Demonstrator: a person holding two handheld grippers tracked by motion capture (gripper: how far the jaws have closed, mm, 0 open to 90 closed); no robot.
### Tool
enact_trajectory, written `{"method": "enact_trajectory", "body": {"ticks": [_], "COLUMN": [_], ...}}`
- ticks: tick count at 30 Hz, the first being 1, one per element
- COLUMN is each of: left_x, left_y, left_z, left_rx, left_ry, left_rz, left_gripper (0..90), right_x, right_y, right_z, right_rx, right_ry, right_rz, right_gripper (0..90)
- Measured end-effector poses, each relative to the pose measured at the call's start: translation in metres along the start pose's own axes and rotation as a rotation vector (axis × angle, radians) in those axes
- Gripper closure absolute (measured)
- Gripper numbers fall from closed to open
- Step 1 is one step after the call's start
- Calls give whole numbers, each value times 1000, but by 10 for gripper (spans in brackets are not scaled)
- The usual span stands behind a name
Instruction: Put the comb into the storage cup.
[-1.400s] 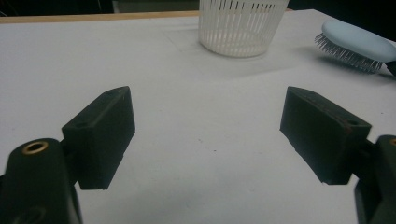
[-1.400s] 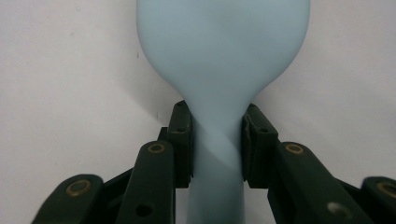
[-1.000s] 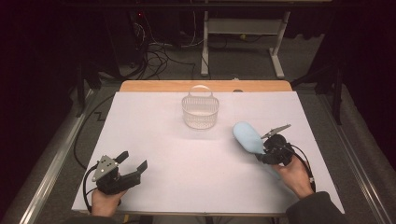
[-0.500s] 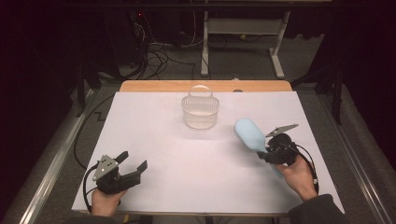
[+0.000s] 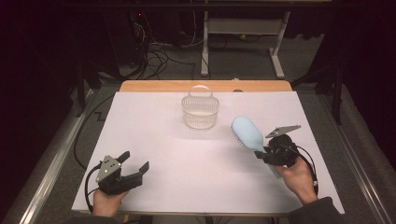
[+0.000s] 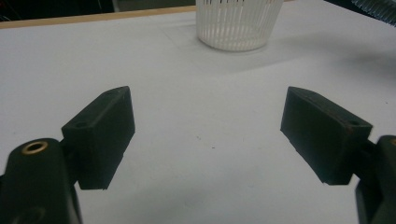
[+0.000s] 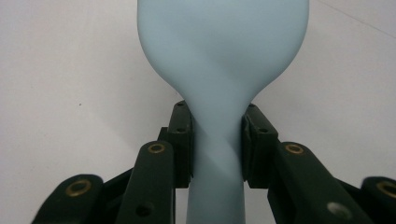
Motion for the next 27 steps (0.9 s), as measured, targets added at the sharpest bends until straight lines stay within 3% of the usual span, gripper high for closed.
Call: {"method": "enact_trajectory", "body": {"ticks": [6, 10, 20, 27], "left_x": [-3, -8, -20, -26], "left_y": [0, 2, 5, 7], "left_z": [-1, -2, -2, -5], "left_rx": [-3, -6, -4, -3], "left_ry": [8, -12, 17, 14], "left_rz": [9, 37, 67, 89], "left_gripper": [168, 168, 168, 168], "right_x": [4, 8, 19, 24], "right_y": [-1, 0, 0, -6], "right_z": [-2, -6, -14, -15], "right_rx": [-22, -39, -66, -89], "right_ry": [-3, -4, -28, -26], "right_rz": [-9, -23, -41, -57], "right_gripper": [704, 704, 705, 704]}}
Point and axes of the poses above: each handheld gripper's, and its own axes: y roughly forward along the jaws, z roughly out of its underside, x roughly to its left, the point moved 7 cm from there along y, roughly forward along the jaws, and after that the axes turned 7 degrees about -y, right-handed, at the moved point
